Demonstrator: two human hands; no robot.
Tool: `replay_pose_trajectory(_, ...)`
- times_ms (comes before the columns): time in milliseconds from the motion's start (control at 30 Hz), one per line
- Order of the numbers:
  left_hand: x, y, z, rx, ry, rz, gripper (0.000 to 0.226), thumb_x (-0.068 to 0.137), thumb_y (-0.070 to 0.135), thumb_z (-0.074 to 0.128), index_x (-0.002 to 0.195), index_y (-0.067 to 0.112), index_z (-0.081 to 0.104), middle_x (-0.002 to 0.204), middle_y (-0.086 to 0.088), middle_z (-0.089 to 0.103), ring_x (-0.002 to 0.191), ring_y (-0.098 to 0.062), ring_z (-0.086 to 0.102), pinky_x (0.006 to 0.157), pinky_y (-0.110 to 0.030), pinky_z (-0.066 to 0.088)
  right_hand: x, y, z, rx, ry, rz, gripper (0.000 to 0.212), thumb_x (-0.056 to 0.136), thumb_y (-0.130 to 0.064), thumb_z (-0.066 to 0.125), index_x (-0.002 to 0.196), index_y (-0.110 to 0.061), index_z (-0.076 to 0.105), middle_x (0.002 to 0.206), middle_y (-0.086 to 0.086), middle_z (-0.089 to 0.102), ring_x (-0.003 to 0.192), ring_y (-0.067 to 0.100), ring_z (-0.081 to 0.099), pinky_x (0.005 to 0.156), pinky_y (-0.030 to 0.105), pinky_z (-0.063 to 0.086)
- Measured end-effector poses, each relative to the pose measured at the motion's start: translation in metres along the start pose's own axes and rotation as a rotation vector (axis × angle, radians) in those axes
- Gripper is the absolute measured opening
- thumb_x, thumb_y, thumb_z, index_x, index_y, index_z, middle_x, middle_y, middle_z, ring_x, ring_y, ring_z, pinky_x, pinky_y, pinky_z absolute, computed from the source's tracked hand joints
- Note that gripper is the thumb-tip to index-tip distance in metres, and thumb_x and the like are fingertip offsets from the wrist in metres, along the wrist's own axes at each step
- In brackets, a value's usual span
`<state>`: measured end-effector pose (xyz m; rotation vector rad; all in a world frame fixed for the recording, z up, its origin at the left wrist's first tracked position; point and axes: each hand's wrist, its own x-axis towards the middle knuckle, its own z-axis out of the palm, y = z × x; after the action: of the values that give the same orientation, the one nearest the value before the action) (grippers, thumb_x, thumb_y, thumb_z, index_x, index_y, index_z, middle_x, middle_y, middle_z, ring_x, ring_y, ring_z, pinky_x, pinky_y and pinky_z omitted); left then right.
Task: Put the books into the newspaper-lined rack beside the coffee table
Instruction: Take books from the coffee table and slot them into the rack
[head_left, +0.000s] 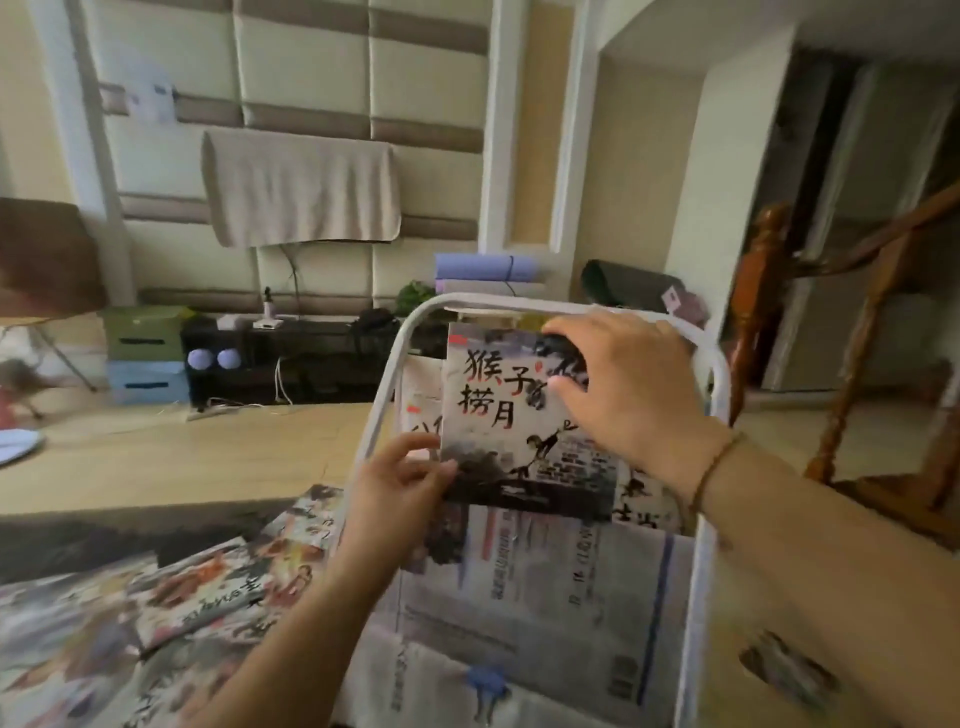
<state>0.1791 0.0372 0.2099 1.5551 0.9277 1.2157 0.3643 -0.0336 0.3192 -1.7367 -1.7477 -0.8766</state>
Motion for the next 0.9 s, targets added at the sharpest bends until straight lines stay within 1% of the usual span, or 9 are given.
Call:
replay_pose_trajectory(100, 0.026, 0.009, 0.043, 0.161, -0.038, 0.123, 0.009, 0.095, 0.026, 0.060, 0.092, 0.025, 0.069, 0.084, 0.007, 0.074, 0.077, -0.003, 0.071, 0.072, -0.029, 0.060, 0.011, 0.034, -0.004, -0.120, -0.015, 0.006, 0.044, 0.087, -0.034, 0.065, 0.129, -0.029, 0.054, 0.117, -0.004, 0.064, 0.107, 0.021, 0.058, 0.098, 0.045, 0.037)
replay_pose_trajectory(200, 0.040, 0.006, 0.065, 0.298, -0.035, 0.190, 0.014, 0.094, 0.025, 0.062, 0.086, 0.024, 0.073, 0.079, 0.007, 0.073, 0.071, -0.002, 0.070, 0.065, -0.023, 0.060, 0.009, 0.052, 0.006, -0.152, -0.037, 0.048, 0.041, 0.089, -0.031, 0.062, 0.129, -0.030, 0.052, 0.119, -0.005, 0.063, 0.111, 0.022, 0.055, 0.100, 0.045, 0.031)
replay_pose_trajectory(333, 0.049, -0.019, 0.073, 0.490, -0.030, 0.143, 0.017, 0.093, 0.040, 0.060, 0.087, 0.030, 0.074, 0.074, 0.012, 0.072, 0.068, -0.005, 0.070, 0.071, -0.038, 0.061, -0.009, 0.061, 0.024, -0.165, -0.058, 0.051, 0.039, 0.091, -0.031, 0.059, 0.130, -0.031, 0.051, 0.125, -0.007, 0.062, 0.119, 0.021, 0.052, 0.102, 0.047, 0.029)
replay_pose_trajectory(400, 0.050, -0.030, 0.072, 0.640, 0.021, 0.157, 0.019, 0.085, 0.056, 0.055, 0.087, 0.045, 0.070, 0.069, 0.022, 0.069, 0.073, -0.006, 0.069, 0.082, -0.043, 0.055, -0.017, 0.061, 0.029, -0.193, -0.041, 0.041, 0.038, 0.089, -0.032, 0.062, 0.126, -0.029, 0.055, 0.120, -0.005, 0.063, 0.114, 0.023, 0.055, 0.101, 0.048, 0.033)
replay_pose_trajectory(500, 0.047, -0.036, 0.072, 0.764, 0.030, 0.171, 0.017, 0.087, 0.055, 0.056, 0.074, 0.050, 0.066, 0.062, 0.022, 0.066, 0.078, -0.010, 0.065, 0.091, -0.051, 0.048, -0.032, 0.060, 0.037, -0.250, 0.002, 0.033, 0.032, 0.085, -0.027, 0.066, 0.117, -0.024, 0.062, 0.111, -0.001, 0.064, 0.103, 0.025, 0.059, 0.096, 0.050, 0.038)
replay_pose_trajectory(600, 0.046, -0.037, 0.074, 0.815, 0.014, 0.193, 0.033, 0.091, 0.053, 0.052, 0.059, 0.047, 0.058, 0.059, 0.017, 0.065, 0.076, -0.012, 0.064, 0.093, -0.052, 0.045, -0.050, 0.058, 0.047, -0.319, 0.007, 0.021, 0.031, 0.085, -0.026, 0.068, 0.115, -0.021, 0.064, 0.111, 0.001, 0.062, 0.102, 0.028, 0.057, 0.093, 0.049, 0.039)
replay_pose_trajectory(700, 0.040, -0.032, 0.078, 0.865, 0.003, 0.205, 0.042, 0.096, 0.054, 0.044, 0.064, 0.035, 0.064, 0.057, 0.012, 0.064, 0.073, -0.008, 0.061, 0.102, -0.048, 0.031, -0.061, 0.057, 0.049, -0.357, -0.003, 0.026, 0.029, 0.085, -0.028, 0.068, 0.113, -0.018, 0.064, 0.110, 0.003, 0.061, 0.103, 0.030, 0.053, 0.095, 0.051, 0.037)
replay_pose_trajectory(833, 0.034, -0.031, 0.081, 1.001, -0.030, 0.194, 0.058, 0.098, 0.060, 0.023, 0.076, 0.032, 0.069, 0.070, 0.011, 0.064, 0.100, -0.016, 0.055, 0.107, -0.049, 0.020, -0.071, 0.056, 0.054, -0.447, -0.071, 0.045, 0.030, 0.084, -0.029, 0.070, 0.111, -0.016, 0.065, 0.106, 0.004, 0.062, 0.102, 0.030, 0.054, 0.102, 0.058, 0.030)
replay_pose_trajectory(900, 0.033, -0.030, 0.080, 1.039, -0.049, 0.183, 0.067, 0.095, 0.062, 0.013, 0.074, 0.029, 0.067, 0.076, 0.011, 0.063, 0.106, -0.018, 0.051, 0.107, -0.049, 0.019, -0.075, 0.055, 0.056, -0.474, -0.097, 0.036, 0.033, 0.085, -0.027, 0.070, 0.114, -0.014, 0.065, 0.106, 0.006, 0.063, 0.102, 0.031, 0.056, 0.107, 0.061, 0.025)
